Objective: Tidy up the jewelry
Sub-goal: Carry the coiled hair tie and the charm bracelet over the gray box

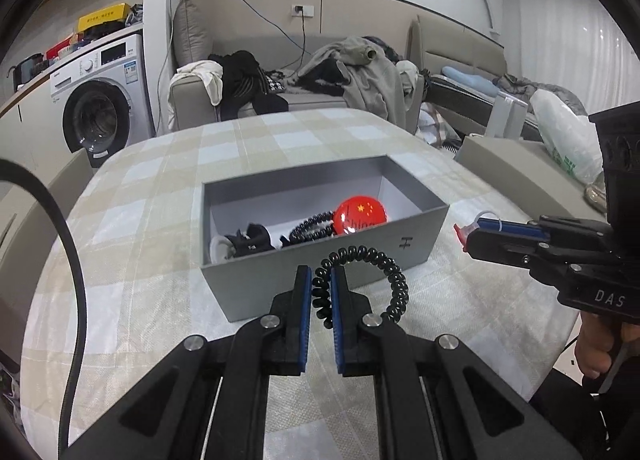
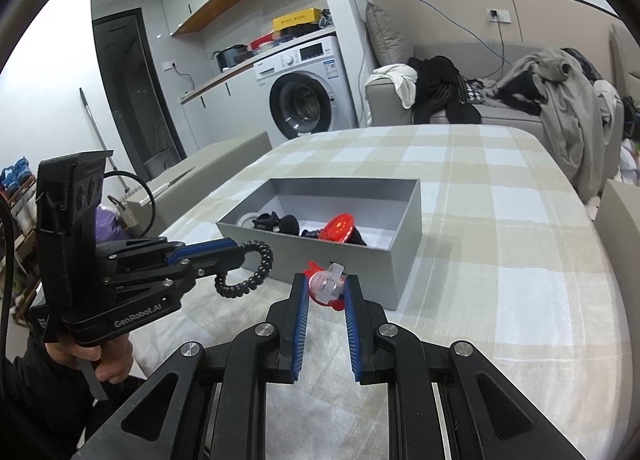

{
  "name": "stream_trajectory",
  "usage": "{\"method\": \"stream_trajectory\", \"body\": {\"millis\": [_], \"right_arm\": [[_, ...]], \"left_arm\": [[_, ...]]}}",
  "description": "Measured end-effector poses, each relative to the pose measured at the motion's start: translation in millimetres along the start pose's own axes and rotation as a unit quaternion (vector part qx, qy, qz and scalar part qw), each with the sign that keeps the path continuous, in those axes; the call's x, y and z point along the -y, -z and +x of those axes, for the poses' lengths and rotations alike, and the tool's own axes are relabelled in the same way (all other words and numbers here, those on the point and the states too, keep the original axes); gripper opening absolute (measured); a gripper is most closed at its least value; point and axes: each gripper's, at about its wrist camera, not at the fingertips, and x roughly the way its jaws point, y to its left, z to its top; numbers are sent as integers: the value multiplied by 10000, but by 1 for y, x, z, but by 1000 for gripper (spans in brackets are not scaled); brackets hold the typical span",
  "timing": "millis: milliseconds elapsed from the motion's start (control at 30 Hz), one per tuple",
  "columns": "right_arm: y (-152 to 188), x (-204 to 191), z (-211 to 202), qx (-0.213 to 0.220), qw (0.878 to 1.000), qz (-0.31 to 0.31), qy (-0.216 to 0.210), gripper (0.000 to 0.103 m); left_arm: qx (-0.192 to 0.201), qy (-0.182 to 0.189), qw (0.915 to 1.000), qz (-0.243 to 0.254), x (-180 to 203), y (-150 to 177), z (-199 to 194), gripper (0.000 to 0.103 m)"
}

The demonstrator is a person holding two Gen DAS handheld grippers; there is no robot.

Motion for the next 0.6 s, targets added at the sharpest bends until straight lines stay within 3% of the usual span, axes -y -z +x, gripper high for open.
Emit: {"method": "stream_trajectory", "body": {"millis": [600], "right_arm": [[-55,-7,-9,522,9983,185,-206,17]], "left_arm": [[737,53,9964,-418,-26,-45,-22,5]]}}
